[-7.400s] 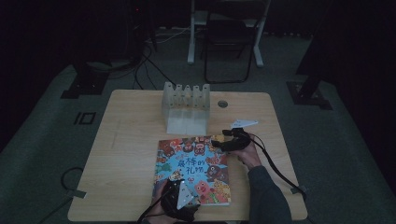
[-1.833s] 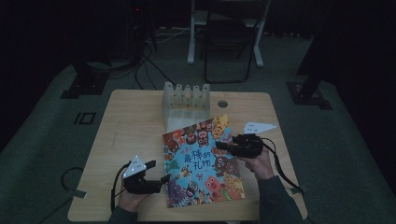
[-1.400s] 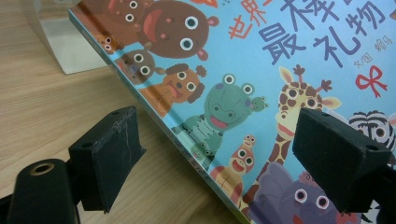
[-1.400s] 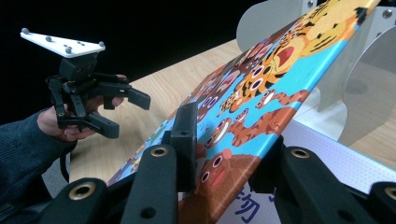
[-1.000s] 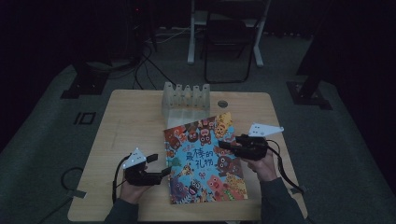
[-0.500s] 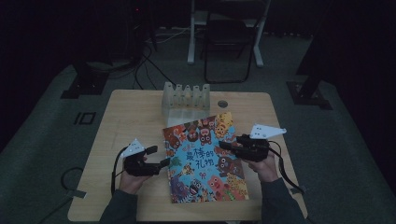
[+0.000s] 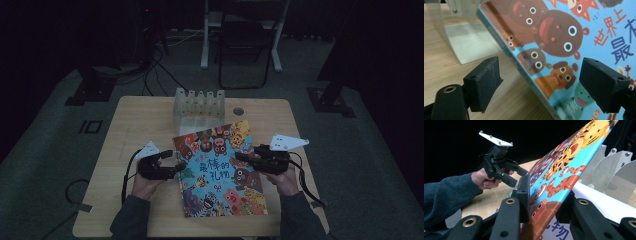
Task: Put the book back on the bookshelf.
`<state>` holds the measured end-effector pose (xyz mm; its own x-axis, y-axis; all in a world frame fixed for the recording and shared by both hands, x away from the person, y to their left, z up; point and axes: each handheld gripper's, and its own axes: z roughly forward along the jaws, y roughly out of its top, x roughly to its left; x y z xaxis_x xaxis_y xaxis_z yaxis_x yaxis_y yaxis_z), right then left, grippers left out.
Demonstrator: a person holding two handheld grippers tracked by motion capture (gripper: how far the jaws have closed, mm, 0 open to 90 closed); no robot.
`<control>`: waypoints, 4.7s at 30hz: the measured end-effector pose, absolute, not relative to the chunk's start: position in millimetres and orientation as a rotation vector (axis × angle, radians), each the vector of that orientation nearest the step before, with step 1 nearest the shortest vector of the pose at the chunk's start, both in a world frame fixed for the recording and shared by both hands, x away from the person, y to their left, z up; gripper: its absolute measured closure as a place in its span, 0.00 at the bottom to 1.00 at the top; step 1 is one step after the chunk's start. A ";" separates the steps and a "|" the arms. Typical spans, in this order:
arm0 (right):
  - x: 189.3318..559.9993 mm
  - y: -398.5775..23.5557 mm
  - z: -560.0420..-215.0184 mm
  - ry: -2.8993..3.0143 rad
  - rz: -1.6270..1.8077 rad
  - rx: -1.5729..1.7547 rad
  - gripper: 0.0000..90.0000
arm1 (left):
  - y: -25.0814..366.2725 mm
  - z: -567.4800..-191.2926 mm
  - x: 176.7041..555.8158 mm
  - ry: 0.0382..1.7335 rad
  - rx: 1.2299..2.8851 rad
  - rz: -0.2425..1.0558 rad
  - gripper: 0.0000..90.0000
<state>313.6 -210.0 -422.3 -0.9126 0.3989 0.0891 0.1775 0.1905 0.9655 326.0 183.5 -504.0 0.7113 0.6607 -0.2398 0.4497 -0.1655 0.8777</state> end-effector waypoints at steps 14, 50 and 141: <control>309.7 -219.1 -419.9 2.271 1.805 0.520 0.79 | 175.6 -492.2 326.9 0.833 1.788 0.170 0.19; 309.8 -247.5 -428.3 2.278 1.703 0.576 0.74 | 164.5 -433.7 292.4 0.713 1.701 0.427 0.43; 301.5 -302.4 -468.5 2.205 1.609 0.776 0.63 | 110.3 -464.7 292.2 0.463 1.744 0.389 0.39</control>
